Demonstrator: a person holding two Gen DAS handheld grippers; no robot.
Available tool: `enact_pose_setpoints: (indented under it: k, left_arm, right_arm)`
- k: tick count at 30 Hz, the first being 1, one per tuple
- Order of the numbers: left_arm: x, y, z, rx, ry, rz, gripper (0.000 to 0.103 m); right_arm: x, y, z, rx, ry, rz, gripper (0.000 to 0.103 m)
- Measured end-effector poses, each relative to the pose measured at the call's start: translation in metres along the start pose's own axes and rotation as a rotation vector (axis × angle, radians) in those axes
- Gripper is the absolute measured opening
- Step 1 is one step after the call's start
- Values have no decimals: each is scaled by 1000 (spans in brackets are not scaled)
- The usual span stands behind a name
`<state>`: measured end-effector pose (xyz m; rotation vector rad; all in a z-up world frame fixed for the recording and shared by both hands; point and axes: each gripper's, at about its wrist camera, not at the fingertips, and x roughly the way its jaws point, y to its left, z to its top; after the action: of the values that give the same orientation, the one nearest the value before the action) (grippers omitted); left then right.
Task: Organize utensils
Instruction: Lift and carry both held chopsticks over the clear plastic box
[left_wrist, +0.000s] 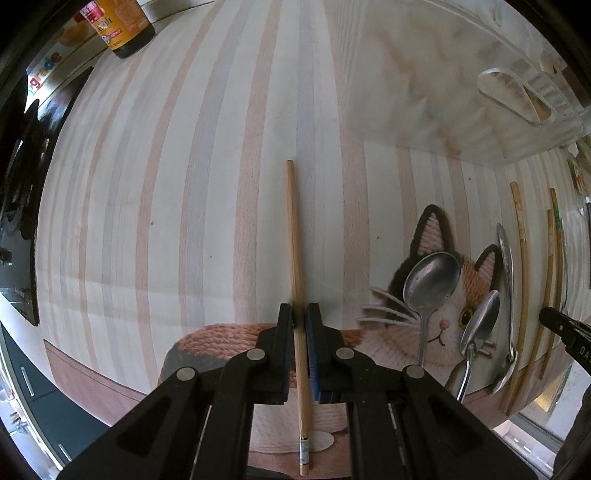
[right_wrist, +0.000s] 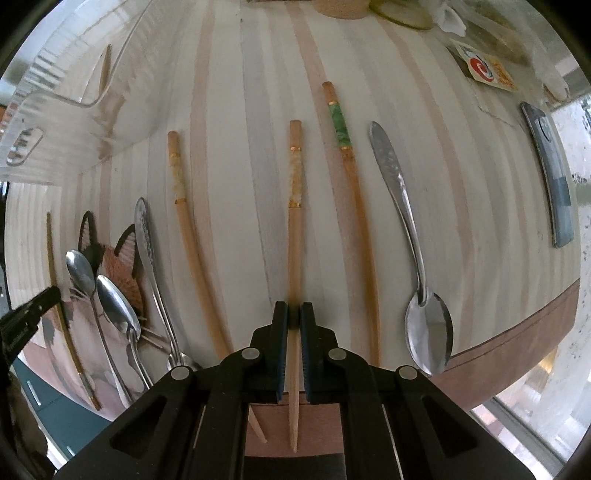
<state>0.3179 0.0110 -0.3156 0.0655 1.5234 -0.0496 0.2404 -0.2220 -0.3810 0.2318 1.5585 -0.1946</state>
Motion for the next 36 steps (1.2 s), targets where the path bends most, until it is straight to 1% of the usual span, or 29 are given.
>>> enact_pose_setpoints:
  k: [3,6,9,13,18,23,25,28,30,32,35,36]
  left_arm:
    - [-6,5,-7,-11,-12,15,4]
    - [-27,13,-11,-27,-47,15,4]
    - [-58,23,-9,-44,-116,29,4]
    - [-110,29,1,-59,-224,17,4]
    - [-181,21,13,-41,-354,-32,4]
    - [-247,9,27,-17,-451,-118,4]
    - [-272,1,39,2,-489,-141,4]
    - [-296,-10,55,27,-531,-162,4]
    - [-303,-18,67,37,-539,-169,4]
    - [-301,-26,81,43,-515,-187,4]
    - [-285,-32,100,47,-445,-220,4]
    - [-276,-33,107,50,-409,-231,4]
  right_arm:
    - [-3,-2,-4,19,-4,3,7]
    - [-19,-5,-6,23,-36,28,6]
    - [-47,-6,-4,16,-97,56,6]
    - [-87,-4,7,8,-171,116,6]
    - [-140,4,26,-21,-261,189,6]
    - [-188,21,51,-65,-336,272,6]
    - [-202,31,64,-86,-362,293,6]
    - [-214,47,83,-103,-386,313,6]
    - [-217,56,95,-111,-388,321,6]
    - [-216,66,109,-120,-372,332,6]
    - [-208,74,130,-128,-337,343,6]
    - [-204,75,134,-130,-327,344,6]
